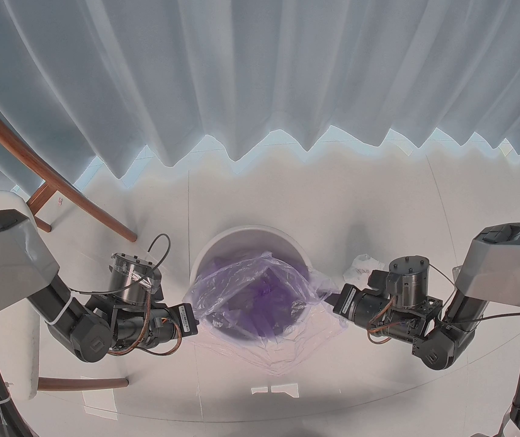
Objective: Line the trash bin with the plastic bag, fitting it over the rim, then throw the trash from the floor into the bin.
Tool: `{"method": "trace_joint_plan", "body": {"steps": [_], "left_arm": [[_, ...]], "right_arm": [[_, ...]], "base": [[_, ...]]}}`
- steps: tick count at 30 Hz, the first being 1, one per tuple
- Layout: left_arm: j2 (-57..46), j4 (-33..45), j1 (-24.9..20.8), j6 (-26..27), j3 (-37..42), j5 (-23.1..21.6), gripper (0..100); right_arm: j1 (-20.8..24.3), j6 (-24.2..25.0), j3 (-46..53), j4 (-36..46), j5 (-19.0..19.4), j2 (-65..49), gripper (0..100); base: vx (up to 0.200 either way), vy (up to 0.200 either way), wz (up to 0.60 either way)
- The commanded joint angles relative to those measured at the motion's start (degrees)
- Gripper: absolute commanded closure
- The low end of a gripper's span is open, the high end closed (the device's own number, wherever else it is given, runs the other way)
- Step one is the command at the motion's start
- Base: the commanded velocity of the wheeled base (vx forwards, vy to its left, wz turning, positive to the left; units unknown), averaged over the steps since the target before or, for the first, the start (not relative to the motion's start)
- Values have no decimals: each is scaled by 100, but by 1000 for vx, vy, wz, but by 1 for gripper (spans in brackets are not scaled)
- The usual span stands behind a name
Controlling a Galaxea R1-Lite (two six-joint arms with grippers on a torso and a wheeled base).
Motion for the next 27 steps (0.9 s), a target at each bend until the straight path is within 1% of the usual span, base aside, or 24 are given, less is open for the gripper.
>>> {"method": "trace_joint_plan", "body": {"steps": [1,2,5,11,12,13,14,15,18,19,22,27], "left_arm": [[11,-108,168,6,102,-6,100],[11,-108,168,6,102,-6,100],[2,-459,238,33,146,-6,100],[72,-846,326,41,173,3,100],[72,-916,352,41,190,11,100],[63,-925,326,41,269,90,100],[63,-925,317,50,296,108,100],[55,-925,308,50,304,117,100],[55,-925,308,76,313,126,100],[46,-925,300,112,331,134,0],[-25,-960,326,200,366,187,0],[-666,-1250,344,182,665,196,0]], "right_arm": [[-118,-30,-8,-250,5,-54,100],[-118,-30,-8,-250,5,-54,100],[-171,-22,-8,-654,-3,7,100],[-215,-22,-70,-760,-38,139,100],[-215,-30,-184,-777,-205,245,100],[-197,-57,-368,-716,-478,376,100],[-189,-74,-368,-707,-513,385,100],[-189,-101,-377,-707,-531,403,0],[-189,-145,-377,-716,-548,420,0],[-189,-180,-368,-733,-548,420,0],[-153,-197,-254,-777,-548,350,0],[75,-303,159,-777,-531,-2,0]], "base": [[0,0,0],[0,0,0],[0,0,0],[0,0,0],[0,0,0],[0,0,0],[0,0,0],[0,0,0],[0,0,0],[0,0,0],[0,0,0],[0,0,0]]}}
